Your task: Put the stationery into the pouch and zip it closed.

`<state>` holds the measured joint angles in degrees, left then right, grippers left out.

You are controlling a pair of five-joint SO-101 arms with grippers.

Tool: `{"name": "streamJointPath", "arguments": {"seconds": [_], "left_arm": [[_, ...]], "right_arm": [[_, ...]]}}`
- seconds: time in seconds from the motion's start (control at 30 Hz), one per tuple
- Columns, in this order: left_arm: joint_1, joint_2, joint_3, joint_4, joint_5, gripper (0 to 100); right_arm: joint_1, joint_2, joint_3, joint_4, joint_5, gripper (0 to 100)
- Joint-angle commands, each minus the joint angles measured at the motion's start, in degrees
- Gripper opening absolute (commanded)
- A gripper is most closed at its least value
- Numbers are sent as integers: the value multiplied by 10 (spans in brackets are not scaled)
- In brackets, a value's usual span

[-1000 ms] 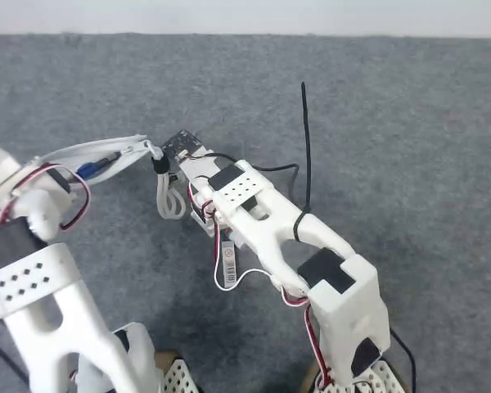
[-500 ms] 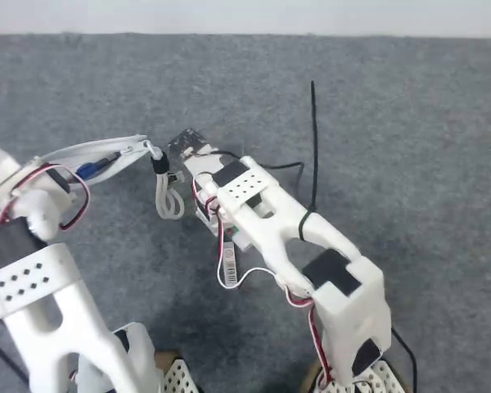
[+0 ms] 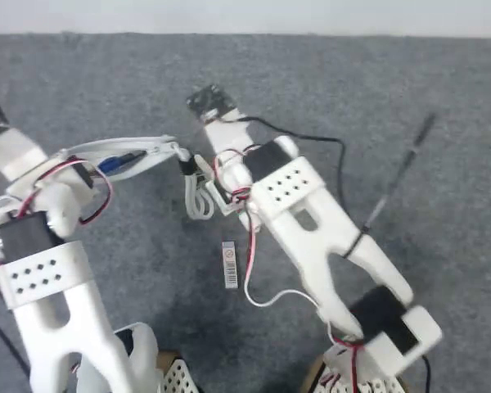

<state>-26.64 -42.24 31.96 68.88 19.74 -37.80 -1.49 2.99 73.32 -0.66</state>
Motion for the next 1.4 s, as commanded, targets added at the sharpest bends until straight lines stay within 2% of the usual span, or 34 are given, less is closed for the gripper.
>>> {"name": "streamJointPath", "arguments": {"seconds": [0.0,0.3,0.63,0.77,0.87,1.07,1.37], "left_arm": [[35,-3,-34,-5,-10,10],[85,1,-49,11,-38,10],[88,1,-49,11,-39,10],[88,1,-47,11,-39,10],[88,1,-46,11,-39,10],[89,1,-46,11,-39,10],[89,1,-46,11,-38,10]], "right_arm": [[19,-85,25,-33,-9,6],[20,-296,188,-167,-10,6],[15,-544,357,-305,-12,6],[0,-614,377,-318,-72,6],[-22,-641,380,-318,-98,6],[-42,-646,391,-330,-100,6],[-78,-645,512,-565,-97,6]]}}
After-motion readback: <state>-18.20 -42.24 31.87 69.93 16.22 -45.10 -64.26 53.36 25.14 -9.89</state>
